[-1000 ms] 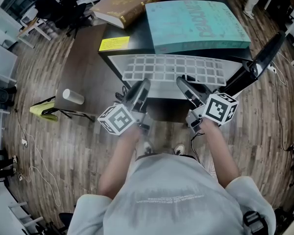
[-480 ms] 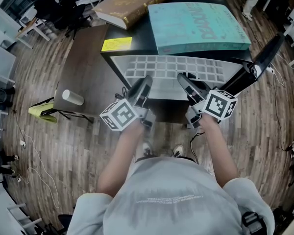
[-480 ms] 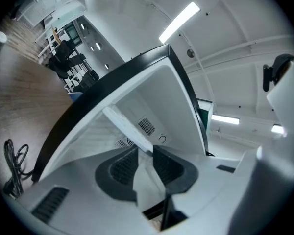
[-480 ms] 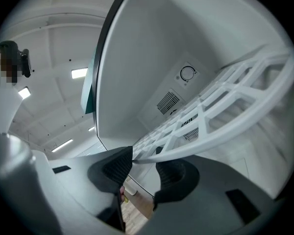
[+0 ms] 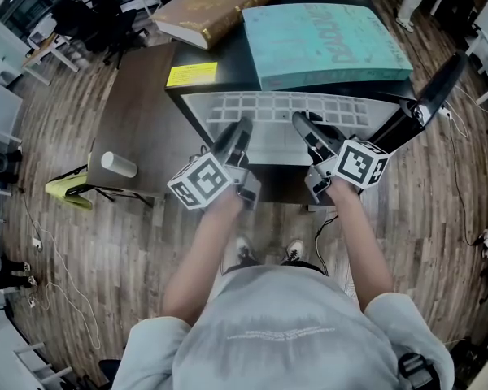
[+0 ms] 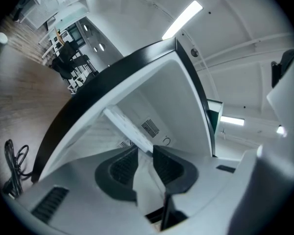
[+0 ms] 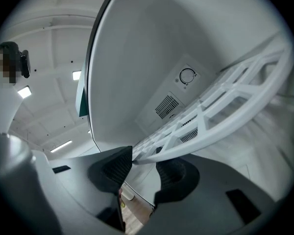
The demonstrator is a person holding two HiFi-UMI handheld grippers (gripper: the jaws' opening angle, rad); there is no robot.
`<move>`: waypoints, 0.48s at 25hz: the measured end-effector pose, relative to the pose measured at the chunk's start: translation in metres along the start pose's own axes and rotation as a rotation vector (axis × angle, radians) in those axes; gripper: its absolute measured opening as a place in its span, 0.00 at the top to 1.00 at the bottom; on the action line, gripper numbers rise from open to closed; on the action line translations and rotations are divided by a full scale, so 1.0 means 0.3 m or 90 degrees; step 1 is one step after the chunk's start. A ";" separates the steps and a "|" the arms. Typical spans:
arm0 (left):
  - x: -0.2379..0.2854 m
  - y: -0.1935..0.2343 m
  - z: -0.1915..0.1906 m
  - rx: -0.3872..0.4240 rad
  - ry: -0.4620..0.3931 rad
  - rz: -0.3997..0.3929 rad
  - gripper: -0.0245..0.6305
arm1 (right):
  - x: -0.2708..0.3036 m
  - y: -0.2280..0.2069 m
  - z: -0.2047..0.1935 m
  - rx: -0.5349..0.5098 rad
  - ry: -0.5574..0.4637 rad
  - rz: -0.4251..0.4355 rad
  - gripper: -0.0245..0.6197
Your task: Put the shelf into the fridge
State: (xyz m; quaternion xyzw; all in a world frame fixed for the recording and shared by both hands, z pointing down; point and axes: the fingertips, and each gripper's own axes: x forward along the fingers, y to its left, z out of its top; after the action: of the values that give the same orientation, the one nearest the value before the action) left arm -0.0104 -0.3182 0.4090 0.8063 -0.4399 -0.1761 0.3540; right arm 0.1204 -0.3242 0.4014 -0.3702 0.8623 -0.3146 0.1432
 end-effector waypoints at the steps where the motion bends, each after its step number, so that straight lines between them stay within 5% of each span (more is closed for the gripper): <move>1: 0.004 0.001 0.001 -0.001 -0.002 0.003 0.82 | 0.002 -0.003 0.003 -0.001 -0.002 0.001 0.71; 12: 0.071 0.011 0.030 -0.011 -0.013 0.020 0.82 | 0.049 -0.041 0.042 -0.013 -0.026 -0.019 0.70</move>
State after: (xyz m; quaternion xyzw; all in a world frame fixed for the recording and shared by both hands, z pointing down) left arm -0.0059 -0.3409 0.4057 0.7942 -0.4547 -0.1824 0.3593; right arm 0.1230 -0.3468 0.3996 -0.3908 0.8567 -0.3002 0.1525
